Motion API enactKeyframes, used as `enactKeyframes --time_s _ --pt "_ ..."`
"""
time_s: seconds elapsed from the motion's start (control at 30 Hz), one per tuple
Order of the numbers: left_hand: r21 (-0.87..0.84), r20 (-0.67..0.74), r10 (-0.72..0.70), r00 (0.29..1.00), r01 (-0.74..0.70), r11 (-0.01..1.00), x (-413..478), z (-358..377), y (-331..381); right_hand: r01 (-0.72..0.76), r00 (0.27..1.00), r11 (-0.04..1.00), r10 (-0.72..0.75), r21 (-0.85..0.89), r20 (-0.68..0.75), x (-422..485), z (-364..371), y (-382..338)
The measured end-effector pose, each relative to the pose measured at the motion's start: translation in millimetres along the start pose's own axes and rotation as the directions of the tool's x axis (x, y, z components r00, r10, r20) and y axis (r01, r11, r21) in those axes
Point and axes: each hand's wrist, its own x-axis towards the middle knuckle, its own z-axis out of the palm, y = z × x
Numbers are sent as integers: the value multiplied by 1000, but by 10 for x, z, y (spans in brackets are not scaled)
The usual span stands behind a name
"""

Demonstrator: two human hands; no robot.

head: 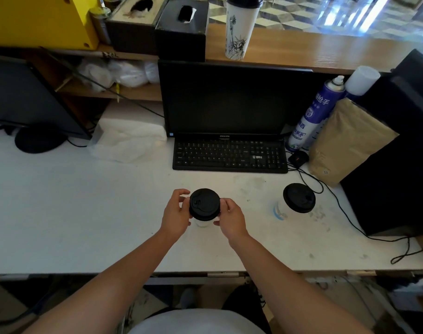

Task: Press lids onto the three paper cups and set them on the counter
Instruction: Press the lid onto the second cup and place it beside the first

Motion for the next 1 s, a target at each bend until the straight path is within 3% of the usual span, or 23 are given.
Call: enactKeyframes --time_s 0.2,0.37,0.53,0.67,0.83,0.9,1.0 --pt "-21 79 45 996 -43 999 -81 -3 19 -59 998 998 59 -32 -6 44 1 -111" --pt "-162 178 -31 984 60 985 -130 -34 70 -57 998 998 58 -37 20 128 -65 -230" --pt "-334 264 -140 954 227 915 -125 -94 147 -248 948 955 205 162 245 109 -194 -341" --pt "-474 242 -184 953 282 834 -47 -124 211 -327 891 884 171 334 421 20 -274 -404" --pt "-637 256 -218 942 334 694 94 -176 446 -129 833 941 -69 314 549 51 -437 -516" --pt "-666 280 -186 942 330 669 120 -171 527 -51 847 958 -109 283 521 79 -457 -568" --pt "-625 300 -172 938 329 708 112 -140 596 59 892 981 -136 187 432 104 -458 -625"
